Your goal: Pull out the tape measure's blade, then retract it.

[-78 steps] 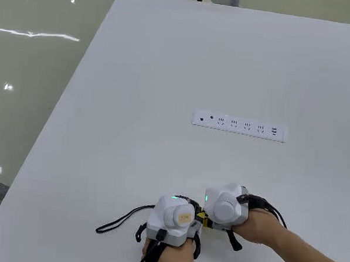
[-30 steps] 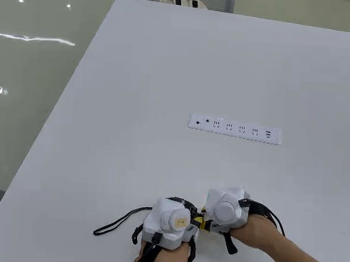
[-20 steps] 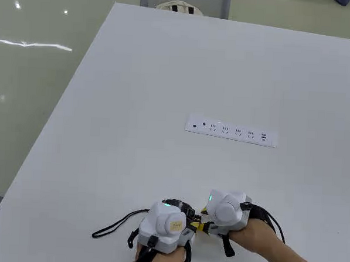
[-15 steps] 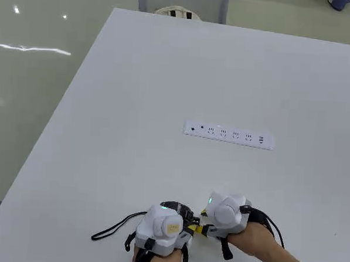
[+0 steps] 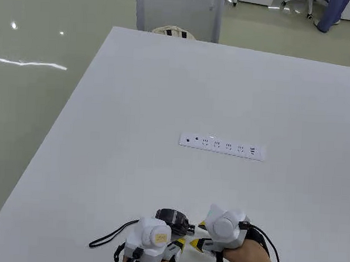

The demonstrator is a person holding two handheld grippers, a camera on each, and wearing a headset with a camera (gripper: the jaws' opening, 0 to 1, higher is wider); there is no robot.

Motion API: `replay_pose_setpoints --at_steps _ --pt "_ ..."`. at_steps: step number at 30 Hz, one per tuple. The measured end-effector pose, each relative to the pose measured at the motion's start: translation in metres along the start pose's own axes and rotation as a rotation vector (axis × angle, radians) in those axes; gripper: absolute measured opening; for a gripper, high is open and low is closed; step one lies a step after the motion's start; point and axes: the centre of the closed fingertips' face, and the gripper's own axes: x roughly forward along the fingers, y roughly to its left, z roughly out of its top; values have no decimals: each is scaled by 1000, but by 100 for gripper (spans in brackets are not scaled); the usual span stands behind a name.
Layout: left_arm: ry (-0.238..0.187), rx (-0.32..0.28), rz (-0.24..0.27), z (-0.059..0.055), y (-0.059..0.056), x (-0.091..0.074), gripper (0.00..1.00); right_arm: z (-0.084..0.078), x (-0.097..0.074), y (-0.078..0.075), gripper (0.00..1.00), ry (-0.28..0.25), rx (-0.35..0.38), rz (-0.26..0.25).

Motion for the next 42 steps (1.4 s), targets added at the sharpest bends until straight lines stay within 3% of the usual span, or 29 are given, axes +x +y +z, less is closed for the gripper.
replay_pose_setpoints --at_steps 14,30,42 --pt "-15 38 -50 -1 -3 -17 73 1 -20 11 38 -55 103 -72" --pt "1 78 -78 -17 3 -39 75 -12 -53 32 43 -96 235 -162" --pt "-5 90 -108 -25 4 -54 76 -24 -67 47 46 -124 327 -211"
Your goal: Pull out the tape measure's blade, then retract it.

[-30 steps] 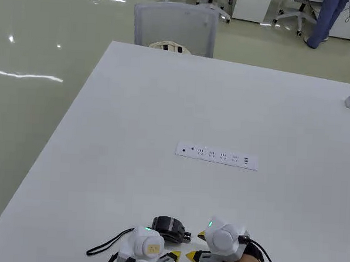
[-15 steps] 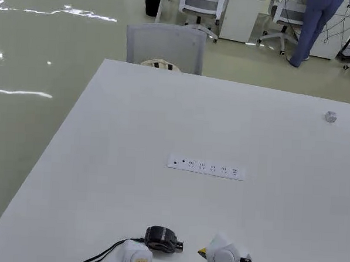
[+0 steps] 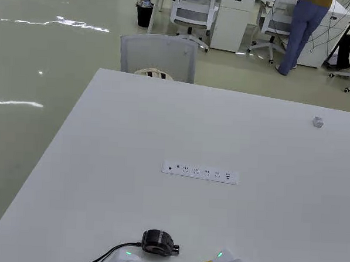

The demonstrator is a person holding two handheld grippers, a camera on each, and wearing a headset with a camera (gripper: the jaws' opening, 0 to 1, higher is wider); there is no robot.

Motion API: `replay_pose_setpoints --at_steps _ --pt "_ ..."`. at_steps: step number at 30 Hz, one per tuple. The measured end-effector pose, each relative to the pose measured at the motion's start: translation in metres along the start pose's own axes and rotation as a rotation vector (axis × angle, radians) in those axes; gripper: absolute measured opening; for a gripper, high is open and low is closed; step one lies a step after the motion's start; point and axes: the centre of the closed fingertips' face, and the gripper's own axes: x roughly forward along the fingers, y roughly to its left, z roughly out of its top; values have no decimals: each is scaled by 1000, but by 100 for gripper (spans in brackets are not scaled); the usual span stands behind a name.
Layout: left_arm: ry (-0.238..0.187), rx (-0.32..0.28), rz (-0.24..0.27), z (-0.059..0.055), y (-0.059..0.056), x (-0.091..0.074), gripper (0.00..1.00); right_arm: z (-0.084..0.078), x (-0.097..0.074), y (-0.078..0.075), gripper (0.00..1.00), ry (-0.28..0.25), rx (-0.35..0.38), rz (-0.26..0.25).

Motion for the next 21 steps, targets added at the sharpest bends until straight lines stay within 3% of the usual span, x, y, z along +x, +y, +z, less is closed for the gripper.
replay_pose_setpoints --at_steps 4,21 --pt "-5 0 -9 0 0 -6 76 -3 -8 6 47 -21 55 -21" --pt "-26 19 -49 -8 2 -31 79 -15 -43 17 53 -65 137 -104"
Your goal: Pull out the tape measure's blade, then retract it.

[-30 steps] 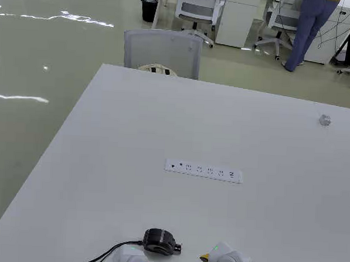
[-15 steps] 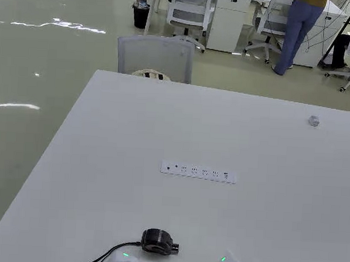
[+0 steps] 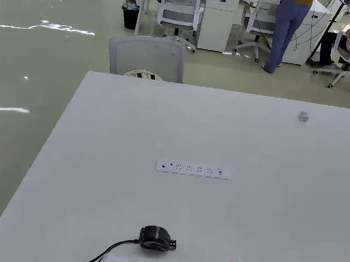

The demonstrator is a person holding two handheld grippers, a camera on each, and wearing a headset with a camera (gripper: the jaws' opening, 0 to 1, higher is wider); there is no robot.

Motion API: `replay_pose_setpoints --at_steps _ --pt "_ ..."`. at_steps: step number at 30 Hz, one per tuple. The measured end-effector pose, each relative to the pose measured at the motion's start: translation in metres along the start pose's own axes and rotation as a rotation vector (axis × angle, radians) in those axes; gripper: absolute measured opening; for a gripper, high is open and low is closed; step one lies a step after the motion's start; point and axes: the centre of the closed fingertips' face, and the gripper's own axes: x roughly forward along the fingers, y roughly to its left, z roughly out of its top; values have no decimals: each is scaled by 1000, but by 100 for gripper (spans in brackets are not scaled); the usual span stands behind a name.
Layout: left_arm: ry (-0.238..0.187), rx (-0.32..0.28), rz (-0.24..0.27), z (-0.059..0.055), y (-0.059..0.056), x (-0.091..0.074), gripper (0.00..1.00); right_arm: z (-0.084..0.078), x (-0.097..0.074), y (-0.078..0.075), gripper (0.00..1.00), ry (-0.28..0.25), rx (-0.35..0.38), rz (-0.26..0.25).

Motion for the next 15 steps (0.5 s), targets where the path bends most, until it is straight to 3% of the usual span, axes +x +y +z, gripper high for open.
replay_pose_setpoints --at_steps 15 --pt "-32 10 -29 -2 -2 -24 83 -7 -26 7 58 -22 62 -44"
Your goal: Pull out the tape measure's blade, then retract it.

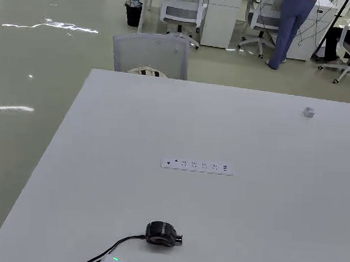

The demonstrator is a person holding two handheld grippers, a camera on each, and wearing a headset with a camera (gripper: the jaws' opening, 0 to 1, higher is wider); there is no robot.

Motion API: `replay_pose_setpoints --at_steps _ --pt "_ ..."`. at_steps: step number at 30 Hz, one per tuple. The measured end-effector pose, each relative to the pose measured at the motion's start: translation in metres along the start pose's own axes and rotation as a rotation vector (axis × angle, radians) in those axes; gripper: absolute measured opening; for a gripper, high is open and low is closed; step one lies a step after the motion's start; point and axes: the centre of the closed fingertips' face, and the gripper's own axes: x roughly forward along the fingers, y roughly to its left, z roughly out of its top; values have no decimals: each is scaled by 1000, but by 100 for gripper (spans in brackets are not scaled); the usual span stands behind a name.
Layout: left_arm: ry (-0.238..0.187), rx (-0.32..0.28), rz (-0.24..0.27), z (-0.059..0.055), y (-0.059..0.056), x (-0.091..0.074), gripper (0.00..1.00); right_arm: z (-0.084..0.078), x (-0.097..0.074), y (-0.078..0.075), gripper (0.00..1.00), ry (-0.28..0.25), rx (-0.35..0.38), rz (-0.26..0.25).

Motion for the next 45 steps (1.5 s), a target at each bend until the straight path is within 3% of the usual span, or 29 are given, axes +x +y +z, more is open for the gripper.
replay_pose_setpoints --at_steps 14,21,45 --pt "-2 28 -10 -10 4 -19 88 -15 -16 7 67 5 48 -6" --pt "0 8 -10 -16 11 -30 90 -16 -25 9 71 2 61 -10" --pt "6 8 -4 -32 19 -60 100 -31 -57 2 78 -3 103 -57"
